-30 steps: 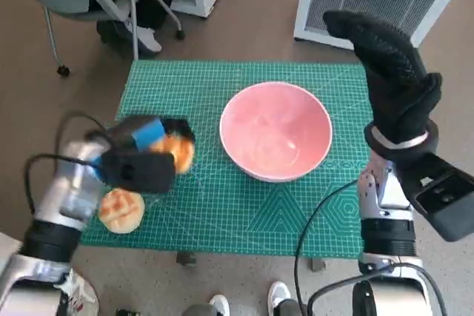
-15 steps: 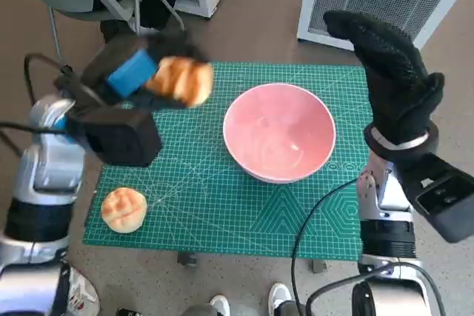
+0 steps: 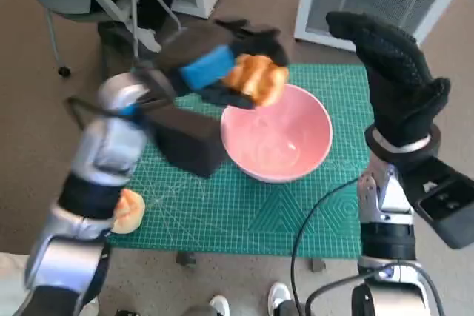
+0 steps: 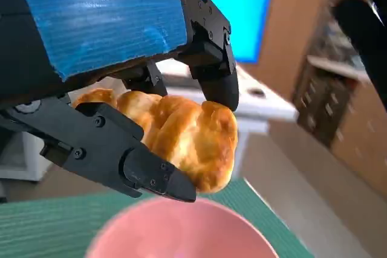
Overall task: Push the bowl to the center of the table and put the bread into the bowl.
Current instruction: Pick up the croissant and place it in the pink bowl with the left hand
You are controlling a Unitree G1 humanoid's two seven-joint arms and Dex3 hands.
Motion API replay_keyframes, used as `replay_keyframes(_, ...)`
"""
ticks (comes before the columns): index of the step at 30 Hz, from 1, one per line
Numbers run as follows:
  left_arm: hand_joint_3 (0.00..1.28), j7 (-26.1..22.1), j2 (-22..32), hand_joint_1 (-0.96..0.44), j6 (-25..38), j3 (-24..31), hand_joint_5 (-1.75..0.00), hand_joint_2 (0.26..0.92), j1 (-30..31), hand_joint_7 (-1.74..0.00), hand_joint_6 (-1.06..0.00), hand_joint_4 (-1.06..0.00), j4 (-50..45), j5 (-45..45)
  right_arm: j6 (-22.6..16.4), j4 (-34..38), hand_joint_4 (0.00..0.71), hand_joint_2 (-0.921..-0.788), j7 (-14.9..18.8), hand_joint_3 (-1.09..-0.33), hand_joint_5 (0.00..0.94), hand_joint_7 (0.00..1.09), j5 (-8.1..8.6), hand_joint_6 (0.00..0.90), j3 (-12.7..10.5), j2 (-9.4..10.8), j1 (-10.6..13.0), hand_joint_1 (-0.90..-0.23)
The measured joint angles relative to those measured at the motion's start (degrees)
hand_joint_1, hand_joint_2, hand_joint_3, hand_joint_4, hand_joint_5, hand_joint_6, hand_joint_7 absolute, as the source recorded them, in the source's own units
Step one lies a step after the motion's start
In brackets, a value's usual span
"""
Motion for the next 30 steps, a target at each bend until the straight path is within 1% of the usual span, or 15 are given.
replay_keyframes(2,0.13,0.1,-0.8,0.0,-0.4,-1.0,-1.15,0.921,-0.7,-1.32,-0.53,-0.63,2.1,0.8,0.0,-0.4,0.236,-0.921,0.0,-0.826,0.023,0.69,0.01,-0.001,0.0,0.0,0.2,-0.596)
replay_keyframes(3,0.16,0.1,-1.2,-0.07,-0.6,-1.4,-1.04,0.921,-0.8,-1.35,-0.52,-0.59,3.2,1.1,0.1,-0.6,0.236,-0.921,0.0,-0.827,0.023,0.69,0.03,-0.001,0.0,-0.1,0.4,-0.597)
replay_keyframes(4,0.2,0.1,-1.5,-0.17,-0.6,-1.8,-0.79,0.921,-0.8,-1.39,-0.5,-0.58,3.8,1.3,0.2,-0.8,0.235,-0.921,0.0,-0.827,0.023,0.69,0.04,-0.001,-0.1,-0.1,0.6,-0.598)
replay_keyframes(5,0.22,0.1,-1.7,-0.23,-0.7,-2.1,-0.58,0.921,-0.8,-1.41,-0.48,-0.6,4.4,1.5,0.2,-0.9,0.235,-0.921,0.0,-0.826,0.023,0.69,0.05,-0.001,-0.1,-0.2,0.8,-0.599)
replay_keyframes(6,0.21,0.0,-1.9,-0.2,-0.7,-2.4,-0.47,0.903,-0.8,-1.25,-0.43,-0.57,5.0,1.6,0.3,-1.0,0.234,-0.921,0.0,-0.826,0.023,0.69,0.05,-0.001,-0.1,-0.3,0.9,-0.599)
replay_keyframes(7,0.17,-0.5,-2.0,-0.16,-0.7,-2.8,-0.3,0.89,-0.9,-0.9,-0.39,-0.48,5.7,1.7,0.4,-1.1,0.233,-0.921,0.0,-0.823,0.023,0.69,0.06,-0.001,-0.2,-0.3,1.1,-0.6)
replay_keyframes(8,0.12,-1.2,-2.1,-0.14,-0.7,-3.2,-0.2,0.892,-1.0,-0.61,-0.37,-0.4,6.3,1.7,0.5,-1.3,0.232,-0.921,0.0,-0.819,0.023,0.69,0.06,-0.001,-0.2,-0.4,1.2,-0.601)
replay_keyframes(9,0.09,-2.3,-2.1,-0.13,-0.6,-3.5,-0.13,0.895,-1.0,-0.41,-0.36,-0.34,6.9,1.7,0.7,-1.5,0.231,-0.921,-0.1,-0.816,0.023,0.69,0.06,-0.001,-0.2,-0.4,1.2,-0.601)
replay_keyframes(10,0.07,-3.6,-2.1,-0.13,-0.3,-3.9,-0.1,0.895,-1.1,-0.34,-0.34,-0.31,7.7,1.6,0.8,-1.7,0.231,-0.921,-0.1,-0.814,0.023,0.69,0.07,-0.001,-0.2,-0.4,1.2,-0.601)
replay_keyframes(11,0.05,-5.1,-2.2,-0.13,0.1,-4.2,-0.06,0.891,-1.2,-0.22,-0.31,-0.24,8.2,1.6,0.9,-1.9,0.23,-0.921,-0.2,-0.807,0.024,0.68,0.06,-0.001,-0.2,-0.4,1.2,-0.599)
replay_keyframes(13,0.03,-8.5,-2.2,-0.14,1.1,-4.7,-0.03,0.887,-1.2,-0.12,-0.29,-0.18,9.0,1.0,1.3,-2.2,0.229,-0.921,-0.5,-0.801,0.025,0.68,0.06,-0.001,-0.3,-0.4,1.2,-0.596)
replay_keyframes(15,0.02,-12.1,-2.1,-0.15,2.1,-5.0,-0.01,0.882,-1.2,-0.05,-0.26,-0.12,9.5,0.6,1.5,-2.7,0.229,-0.921,-0.8,-0.797,0.027,0.68,0.06,-0.001,-0.3,-0.4,1.3,-0.593)
replay_keyframes(19,0.01,-16.3,-1.7,-0.17,4.4,-5.0,0.0,0.872,-1.2,-0.01,-0.24,-0.07,8.3,0.2,1.9,-3.6,0.229,-0.921,-1.2,-0.79,0.029,0.67,0.05,-0.001,-0.3,-0.4,1.8,-0.591)
replay_keyframes(25,0.0,-16.8,0.6,-0.2,5.7,-2.8,0.0,0.851,0.8,0.0,-0.23,-0.05,0.6,-1.1,2.3,-4.2,0.229,-0.921,-1.9,-0.783,0.032,0.68,-0.03,-0.001,-0.2,-0.3,2.5,-0.588)
replay_keyframes(30,0.0,-16.3,4.2,-0.21,3.0,1.0,-0.01,0.837,5.1,-0.01,-0.24,-0.06,-7.8,-3.7,2.4,-4.6,0.227,-0.921,-2.4,-0.785,0.035,0.68,-0.12,-0.001,-0.1,-0.2,2.9,-0.592)
